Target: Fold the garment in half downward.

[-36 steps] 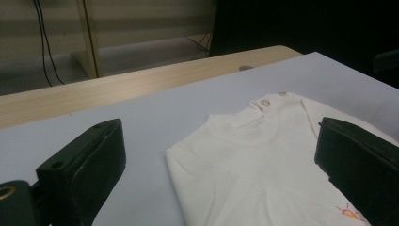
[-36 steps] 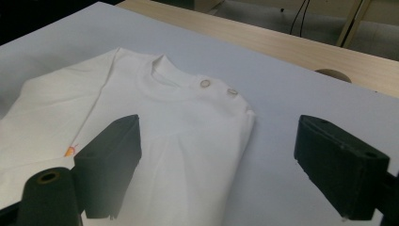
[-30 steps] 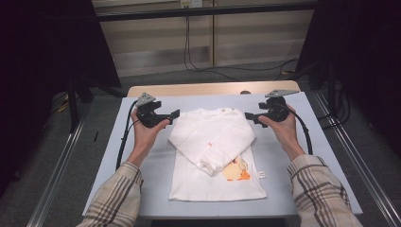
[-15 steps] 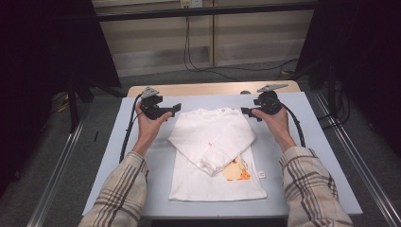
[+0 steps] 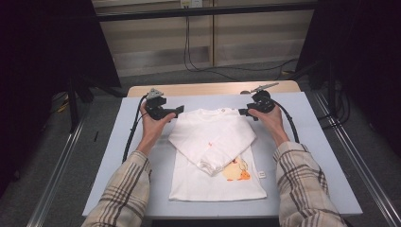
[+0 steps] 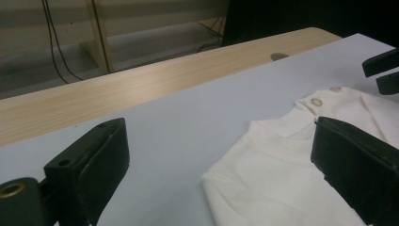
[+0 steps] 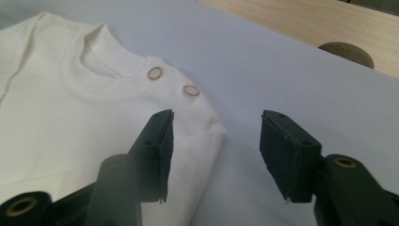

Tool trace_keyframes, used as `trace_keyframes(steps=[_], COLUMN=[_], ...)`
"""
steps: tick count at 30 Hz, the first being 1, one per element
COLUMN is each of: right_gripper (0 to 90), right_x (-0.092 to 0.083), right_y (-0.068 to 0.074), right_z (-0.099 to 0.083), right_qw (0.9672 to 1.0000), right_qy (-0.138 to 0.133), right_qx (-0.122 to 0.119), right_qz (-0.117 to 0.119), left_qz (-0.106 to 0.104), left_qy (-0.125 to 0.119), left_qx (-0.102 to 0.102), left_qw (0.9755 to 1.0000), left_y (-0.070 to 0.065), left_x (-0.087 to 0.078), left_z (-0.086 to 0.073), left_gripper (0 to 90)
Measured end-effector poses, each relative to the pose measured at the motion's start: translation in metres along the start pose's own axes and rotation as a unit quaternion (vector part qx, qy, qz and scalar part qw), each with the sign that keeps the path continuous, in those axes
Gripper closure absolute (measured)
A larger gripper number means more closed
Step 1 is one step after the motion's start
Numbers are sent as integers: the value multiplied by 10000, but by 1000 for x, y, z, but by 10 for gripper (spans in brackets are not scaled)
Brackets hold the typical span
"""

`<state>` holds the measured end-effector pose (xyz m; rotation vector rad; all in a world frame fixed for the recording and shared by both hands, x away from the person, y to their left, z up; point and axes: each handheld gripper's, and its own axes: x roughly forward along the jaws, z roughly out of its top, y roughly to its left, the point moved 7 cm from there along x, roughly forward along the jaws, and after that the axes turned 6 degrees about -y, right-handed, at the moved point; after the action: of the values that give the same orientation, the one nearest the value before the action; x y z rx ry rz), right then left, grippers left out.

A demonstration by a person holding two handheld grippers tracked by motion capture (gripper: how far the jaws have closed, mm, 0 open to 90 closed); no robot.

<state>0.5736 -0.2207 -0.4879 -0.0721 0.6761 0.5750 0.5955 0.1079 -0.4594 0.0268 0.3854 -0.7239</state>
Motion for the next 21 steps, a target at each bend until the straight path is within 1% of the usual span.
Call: trace_keyframes(steps=[1,2,3,5,7,10,12,14,15,16,17,18,19,21], right_gripper=[458,458,461,484,524,561,580,613,626,647,648,660,683,691], right_x=[3,5,8,10,13,16,16,16,16,17,17,17,17,17], right_y=[-1,-1,-2,-1,0,-3,-2,-1,-1,0,2,2,3,3], right_z=[-1,-2,-2,-3,-5,-10,-11,-11,-11,-11,-11,-11,-11,-11], right_qw=[10000,9999,9999,9999,9998,9996,9995,9995,9995,9994,9994,9993,9993,9992], right_qy=[42,109,135,162,176,276,290,291,300,313,321,348,365,367], right_qx=[23,44,-8,30,25,56,83,41,-7,-14,-7,-18,-23,76], right_qz=[-26,6,-24,28,48,50,76,123,110,113,137,98,125,145], left_qz=[-4,-39,-27,-56,-47,-2,0,10,15,35,56,57,67,48], left_qy=[13,-22,-11,30,48,110,85,150,176,161,170,217,223,210], left_qx=[-52,-141,-121,-99,-124,-119,-123,-115,-93,-137,-102,-73,-97,-96], left_qw=[10000,9999,9999,9999,9999,9999,9999,9998,9998,9998,9998,9997,9997,9997], left_y=[1,1,1,1,2,4,3,5,6,6,7,8,8,8], left_x=[1,3,3,5,6,7,7,6,6,7,7,6,6,7], left_z=[0,0,-1,-3,-5,-7,-7,-8,-9,-9,-9,-10,-10,-10], left_gripper=[48,49,49,48,48,55,56,61,62,66,70,72,73,78])
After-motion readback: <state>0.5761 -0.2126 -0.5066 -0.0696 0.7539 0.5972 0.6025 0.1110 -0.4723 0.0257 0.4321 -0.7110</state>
